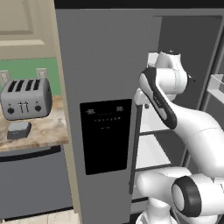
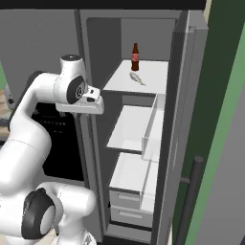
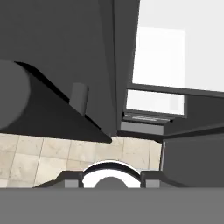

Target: Take the fish from the fridge and place it on the digital scale on the counter by the fridge. Wait a few seconds for a reading, then move it to the plate on the dining counter.

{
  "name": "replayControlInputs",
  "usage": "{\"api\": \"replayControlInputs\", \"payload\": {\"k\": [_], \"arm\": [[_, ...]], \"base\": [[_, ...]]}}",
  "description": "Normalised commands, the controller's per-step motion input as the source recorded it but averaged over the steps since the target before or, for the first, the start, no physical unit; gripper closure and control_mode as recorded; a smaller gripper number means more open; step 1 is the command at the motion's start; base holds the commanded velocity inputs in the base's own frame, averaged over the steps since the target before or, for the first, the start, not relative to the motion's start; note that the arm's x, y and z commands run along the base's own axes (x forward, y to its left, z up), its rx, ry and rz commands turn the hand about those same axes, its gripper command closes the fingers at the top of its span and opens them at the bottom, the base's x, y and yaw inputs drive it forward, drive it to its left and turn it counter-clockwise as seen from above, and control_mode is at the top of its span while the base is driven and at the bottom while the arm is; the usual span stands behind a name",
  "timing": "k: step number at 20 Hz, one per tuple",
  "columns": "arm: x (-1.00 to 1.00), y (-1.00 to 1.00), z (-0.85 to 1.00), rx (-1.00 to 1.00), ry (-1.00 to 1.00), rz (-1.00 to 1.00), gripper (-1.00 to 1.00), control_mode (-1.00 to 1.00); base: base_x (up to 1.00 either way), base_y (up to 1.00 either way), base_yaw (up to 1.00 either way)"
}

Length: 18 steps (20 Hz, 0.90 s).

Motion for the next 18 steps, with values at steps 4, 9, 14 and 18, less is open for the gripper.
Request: {"api": "replayControlInputs", "payload": {"k": [4,9,14,18], "arm": [[-0.02,-0.03,0.0,0.0,-0.04,0.0,-1.0,-1.0],[0.0,-0.66,0.08,0.0,-0.17,0.0,-1.0,-1.0],[0.02,-0.65,0.28,0.0,-0.24,0.0,-1.0,-1.0],[0.11,-0.37,0.34,0.0,-0.26,0.0,-1.0,-1.0]], "base": [[0.0,0.0,0.0],[0.0,0.0,0.0],[0.0,0.0,0.0],[0.0,0.0,0.0]]}}
